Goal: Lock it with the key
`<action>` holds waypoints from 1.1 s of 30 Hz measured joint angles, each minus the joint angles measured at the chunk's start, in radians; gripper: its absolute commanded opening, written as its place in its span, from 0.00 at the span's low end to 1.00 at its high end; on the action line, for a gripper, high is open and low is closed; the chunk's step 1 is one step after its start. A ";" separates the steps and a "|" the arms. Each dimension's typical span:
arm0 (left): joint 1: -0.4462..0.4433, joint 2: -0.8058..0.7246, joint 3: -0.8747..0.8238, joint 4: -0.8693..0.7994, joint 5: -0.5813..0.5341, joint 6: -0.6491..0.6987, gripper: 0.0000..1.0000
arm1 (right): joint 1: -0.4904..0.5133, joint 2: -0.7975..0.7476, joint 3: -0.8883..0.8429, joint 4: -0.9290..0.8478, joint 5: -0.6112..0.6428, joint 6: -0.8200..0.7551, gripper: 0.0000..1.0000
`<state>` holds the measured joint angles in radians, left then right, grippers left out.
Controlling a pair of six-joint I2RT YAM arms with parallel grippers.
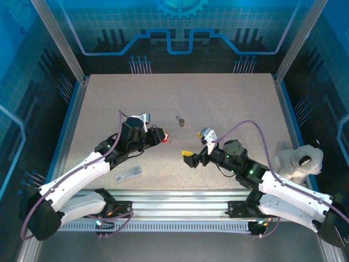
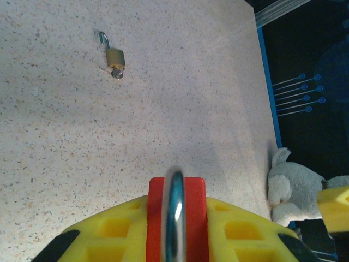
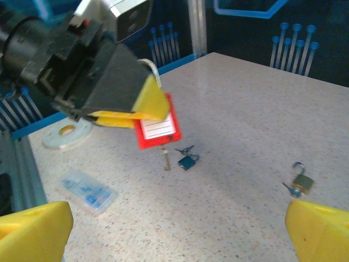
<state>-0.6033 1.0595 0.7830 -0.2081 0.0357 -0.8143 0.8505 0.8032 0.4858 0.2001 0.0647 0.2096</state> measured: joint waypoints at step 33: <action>0.102 0.391 0.162 0.323 0.291 -0.181 0.00 | -0.178 0.030 -0.144 0.261 -0.044 0.244 0.92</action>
<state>-0.5011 1.4506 0.9447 0.1146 0.3271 -0.9955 0.6724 0.8333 0.3416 0.4614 0.0208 0.4534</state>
